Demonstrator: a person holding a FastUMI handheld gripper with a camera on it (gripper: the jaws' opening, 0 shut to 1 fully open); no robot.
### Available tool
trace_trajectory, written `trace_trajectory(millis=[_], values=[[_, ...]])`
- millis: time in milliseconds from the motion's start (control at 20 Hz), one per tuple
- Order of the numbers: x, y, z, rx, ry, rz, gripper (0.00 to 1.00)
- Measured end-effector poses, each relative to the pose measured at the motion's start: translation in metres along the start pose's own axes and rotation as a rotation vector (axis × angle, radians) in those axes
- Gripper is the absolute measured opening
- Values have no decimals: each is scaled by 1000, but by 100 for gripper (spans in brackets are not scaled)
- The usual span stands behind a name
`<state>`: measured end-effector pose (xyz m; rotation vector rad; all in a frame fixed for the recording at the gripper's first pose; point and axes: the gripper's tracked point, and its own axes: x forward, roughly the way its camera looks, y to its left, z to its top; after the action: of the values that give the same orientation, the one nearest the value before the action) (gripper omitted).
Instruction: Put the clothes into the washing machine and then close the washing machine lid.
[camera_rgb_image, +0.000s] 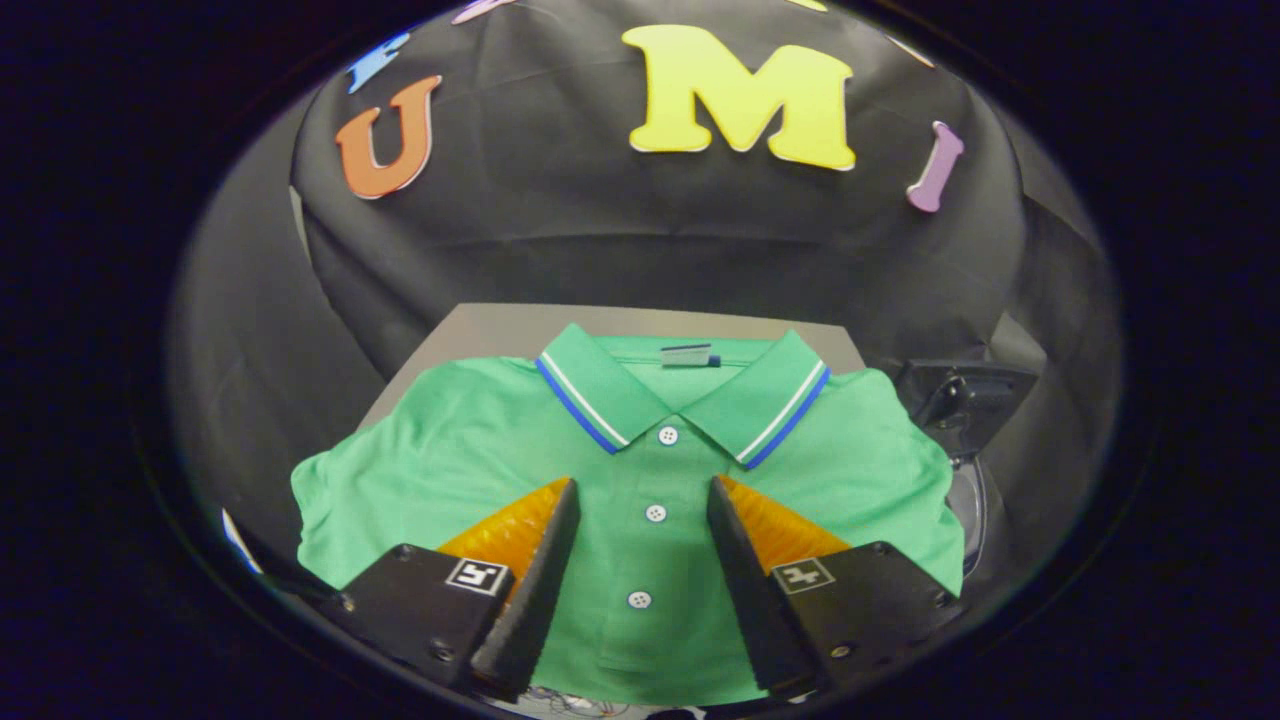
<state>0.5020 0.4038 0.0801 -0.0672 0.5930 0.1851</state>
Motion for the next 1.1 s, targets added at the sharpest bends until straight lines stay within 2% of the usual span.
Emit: trace_trajectory(millis=[200,300,550,750,900,1100], values=[[-2,-2,-5,49,21,30,18],[-7,-2,-8,43,37,46,10],[-26,-8,-21,50,17,94,6],[-60,-22,-17,121,-32,168,6],[-93,-42,-6,162,-97,210,6],[-136,-90,13,168,-192,200,6]])
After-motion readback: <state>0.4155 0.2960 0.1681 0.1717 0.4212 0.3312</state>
